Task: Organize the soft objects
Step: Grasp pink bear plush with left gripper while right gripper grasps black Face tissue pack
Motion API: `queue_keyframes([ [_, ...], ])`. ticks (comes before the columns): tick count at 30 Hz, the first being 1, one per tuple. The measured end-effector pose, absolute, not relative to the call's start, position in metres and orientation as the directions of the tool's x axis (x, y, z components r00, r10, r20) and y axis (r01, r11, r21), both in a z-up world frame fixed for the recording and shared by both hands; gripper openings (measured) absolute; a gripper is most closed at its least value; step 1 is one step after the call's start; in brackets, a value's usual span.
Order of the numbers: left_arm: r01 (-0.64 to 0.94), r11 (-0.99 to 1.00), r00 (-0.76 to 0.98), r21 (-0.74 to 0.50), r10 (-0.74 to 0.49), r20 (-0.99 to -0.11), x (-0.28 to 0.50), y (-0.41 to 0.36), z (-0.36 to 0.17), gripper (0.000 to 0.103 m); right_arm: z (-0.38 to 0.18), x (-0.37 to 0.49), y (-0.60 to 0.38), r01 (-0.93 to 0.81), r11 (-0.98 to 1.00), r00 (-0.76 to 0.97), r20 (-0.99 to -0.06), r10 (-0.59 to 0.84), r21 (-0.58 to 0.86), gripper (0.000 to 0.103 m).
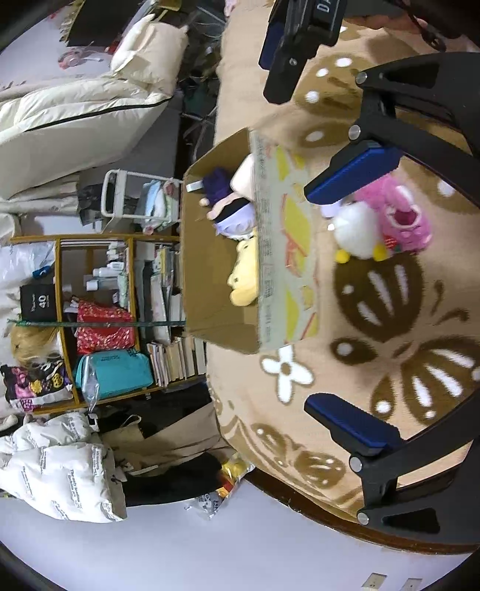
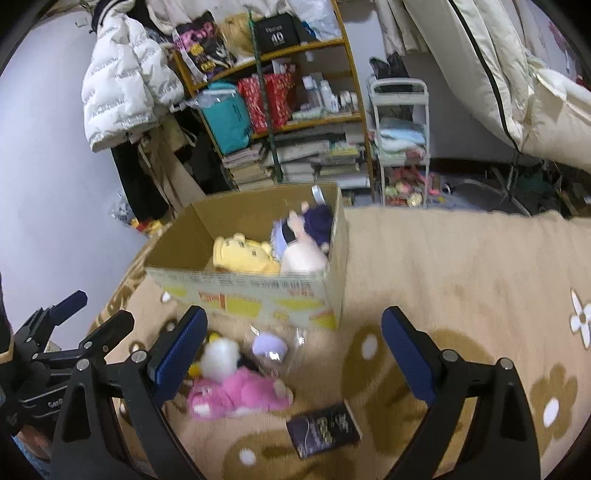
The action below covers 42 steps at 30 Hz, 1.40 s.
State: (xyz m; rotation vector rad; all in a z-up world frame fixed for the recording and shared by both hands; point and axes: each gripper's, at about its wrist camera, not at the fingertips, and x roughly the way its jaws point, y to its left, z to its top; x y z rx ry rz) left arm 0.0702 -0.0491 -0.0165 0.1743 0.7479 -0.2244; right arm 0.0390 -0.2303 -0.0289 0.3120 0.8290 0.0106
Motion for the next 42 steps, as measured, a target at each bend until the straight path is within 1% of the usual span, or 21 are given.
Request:
queue_keyframes([
  [15,0.320,0.945,0.632,0.065,-0.162,-0.758,0.044,-0.059,-0.043,0.101,-0.053,0.022,-0.222,0.160,0.950,0.576,-0.807,0.130,0.267,0.100],
  [23,0.352,0.935,0.572,0.041,-0.180,-0.800,0.051,-0.068,-0.064,0.101,-0.078,0.025,-0.225,0.204,0.944,0.468,-0.872,0.139,0.260,0.099],
  [28,0.404,0.915,0.513,0.001,-0.225,-0.828,0.056,-0.077,-0.076,0.101,-0.091,0.030,-0.226,0.217,0.941,0.417,-0.896,0.151,0.259,0.097],
  [33,0.416,0.909,0.474,-0.013,-0.229,-0.850,0.060,-0.083,-0.088,0.101,-0.110,0.035,-0.228,0.227,0.933,0.339,-0.921,0.193,0.280,0.095],
  [42,0.447,0.894,0.373,-0.033,-0.220,-0.901,0.072,-0.095,-0.115,0.101,-0.133,0.042,-0.223,0.233,0.931,0.249,-0.943,0.221,0.280,0.094],
])
